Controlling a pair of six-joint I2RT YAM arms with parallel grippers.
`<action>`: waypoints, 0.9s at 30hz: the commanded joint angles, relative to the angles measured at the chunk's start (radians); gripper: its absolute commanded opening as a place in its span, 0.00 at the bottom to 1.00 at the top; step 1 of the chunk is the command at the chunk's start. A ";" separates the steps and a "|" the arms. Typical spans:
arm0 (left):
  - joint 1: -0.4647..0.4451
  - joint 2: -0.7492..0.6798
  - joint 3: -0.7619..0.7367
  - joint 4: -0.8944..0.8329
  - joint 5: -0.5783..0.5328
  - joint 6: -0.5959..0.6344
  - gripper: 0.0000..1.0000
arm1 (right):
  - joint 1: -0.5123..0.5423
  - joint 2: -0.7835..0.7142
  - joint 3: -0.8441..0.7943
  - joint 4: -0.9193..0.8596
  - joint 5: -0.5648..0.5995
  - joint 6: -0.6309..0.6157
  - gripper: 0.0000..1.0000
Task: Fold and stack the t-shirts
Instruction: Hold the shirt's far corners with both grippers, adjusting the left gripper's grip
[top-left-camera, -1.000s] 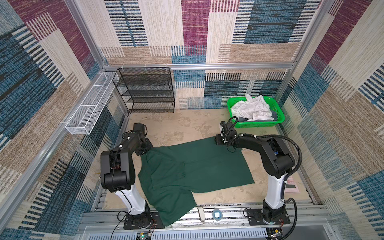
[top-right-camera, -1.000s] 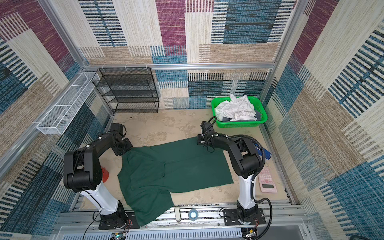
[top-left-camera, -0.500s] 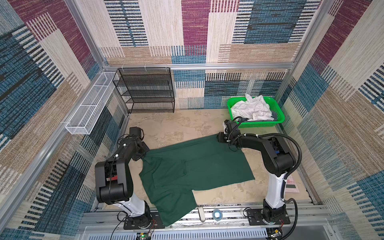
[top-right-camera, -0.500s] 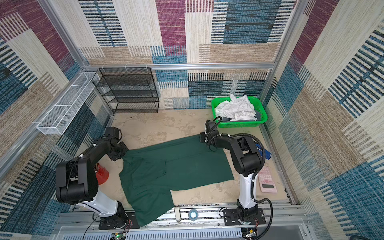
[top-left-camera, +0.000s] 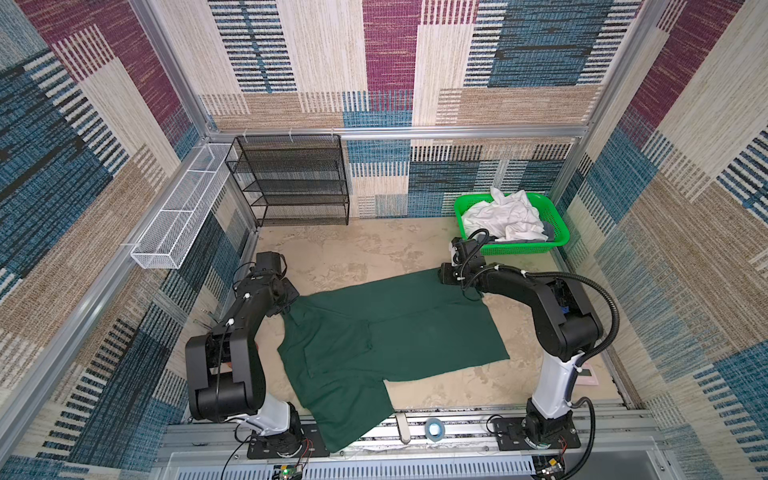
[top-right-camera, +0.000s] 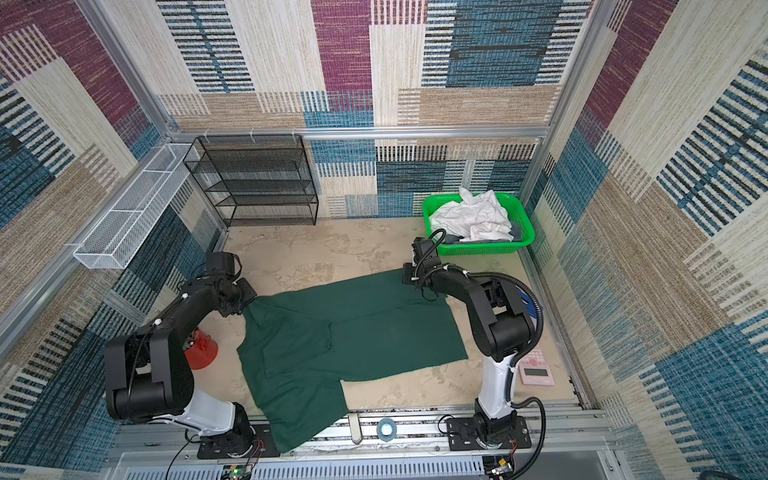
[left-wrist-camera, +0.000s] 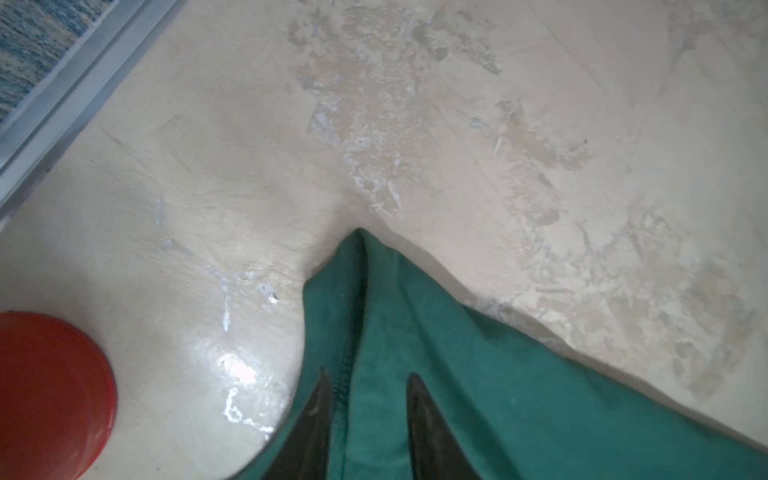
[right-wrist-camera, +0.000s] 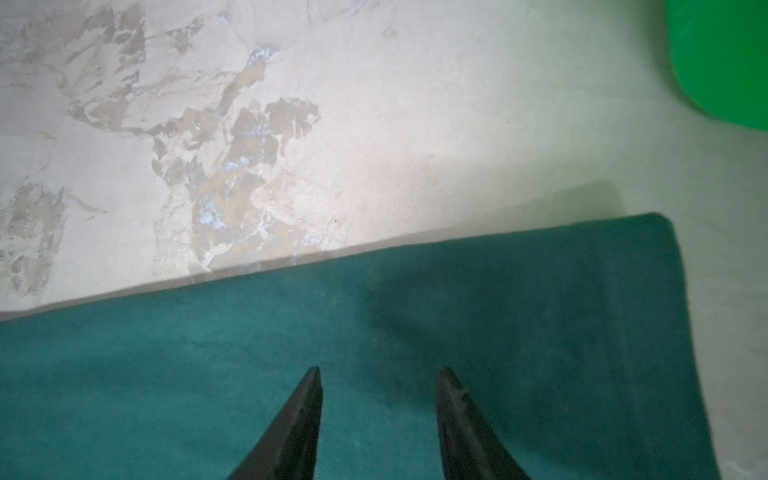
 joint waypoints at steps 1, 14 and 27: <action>-0.013 0.018 -0.010 0.012 0.063 -0.016 0.31 | 0.008 0.033 0.036 -0.024 -0.007 -0.015 0.47; -0.037 0.294 0.093 0.002 0.081 -0.053 0.30 | 0.020 0.204 0.181 -0.091 -0.010 0.007 0.47; -0.036 0.542 0.501 -0.094 0.099 -0.050 0.30 | 0.007 0.274 0.442 -0.114 0.103 -0.003 0.46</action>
